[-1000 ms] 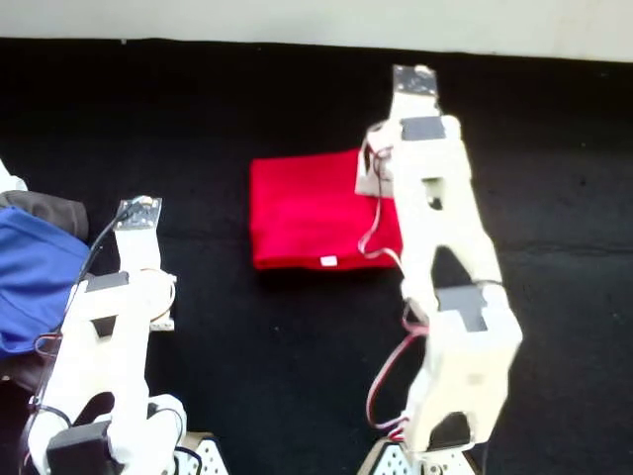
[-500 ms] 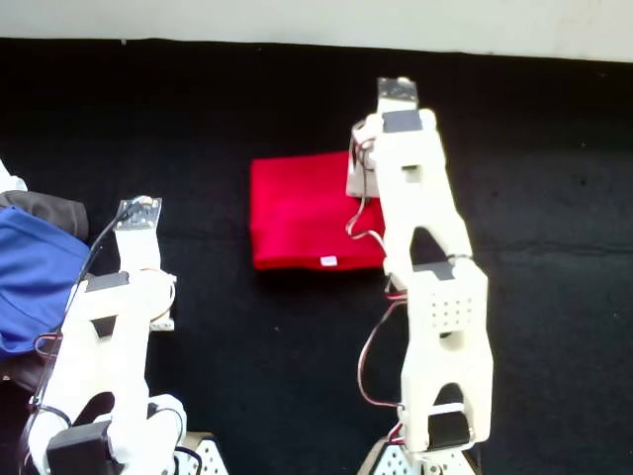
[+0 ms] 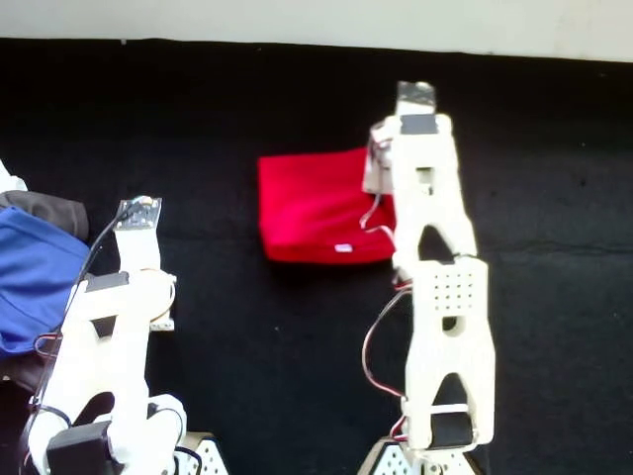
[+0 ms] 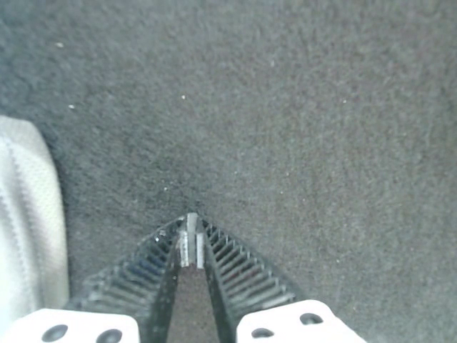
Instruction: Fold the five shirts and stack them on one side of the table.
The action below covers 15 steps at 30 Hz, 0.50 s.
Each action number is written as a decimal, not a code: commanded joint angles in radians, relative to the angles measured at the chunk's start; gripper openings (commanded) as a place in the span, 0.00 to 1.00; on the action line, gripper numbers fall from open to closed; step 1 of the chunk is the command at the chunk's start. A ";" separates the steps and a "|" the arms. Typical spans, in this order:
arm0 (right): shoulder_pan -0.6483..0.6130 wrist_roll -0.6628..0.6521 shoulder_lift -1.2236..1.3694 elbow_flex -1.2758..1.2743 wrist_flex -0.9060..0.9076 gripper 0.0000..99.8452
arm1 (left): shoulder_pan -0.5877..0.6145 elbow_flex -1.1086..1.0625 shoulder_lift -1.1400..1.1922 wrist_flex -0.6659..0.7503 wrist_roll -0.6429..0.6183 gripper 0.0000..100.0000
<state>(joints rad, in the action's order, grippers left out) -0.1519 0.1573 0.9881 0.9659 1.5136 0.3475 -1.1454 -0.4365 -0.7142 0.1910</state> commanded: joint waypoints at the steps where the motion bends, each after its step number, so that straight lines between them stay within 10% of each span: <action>1: 0.035 -0.078 -0.010 0.048 0.047 0.11 | 0.007 -0.002 0.001 0.014 0.006 0.01; 10: 0.018 -0.087 -0.002 0.042 0.070 0.23 | 0.007 -0.002 0.001 0.014 0.006 0.01; 15: -0.015 -0.115 -0.004 0.047 0.041 0.04 | 0.007 -0.002 0.001 0.014 0.006 0.01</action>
<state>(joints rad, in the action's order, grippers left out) -0.1458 0.0760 0.9897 0.9812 1.5735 0.3475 -1.1454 -0.4365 -0.7142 0.1910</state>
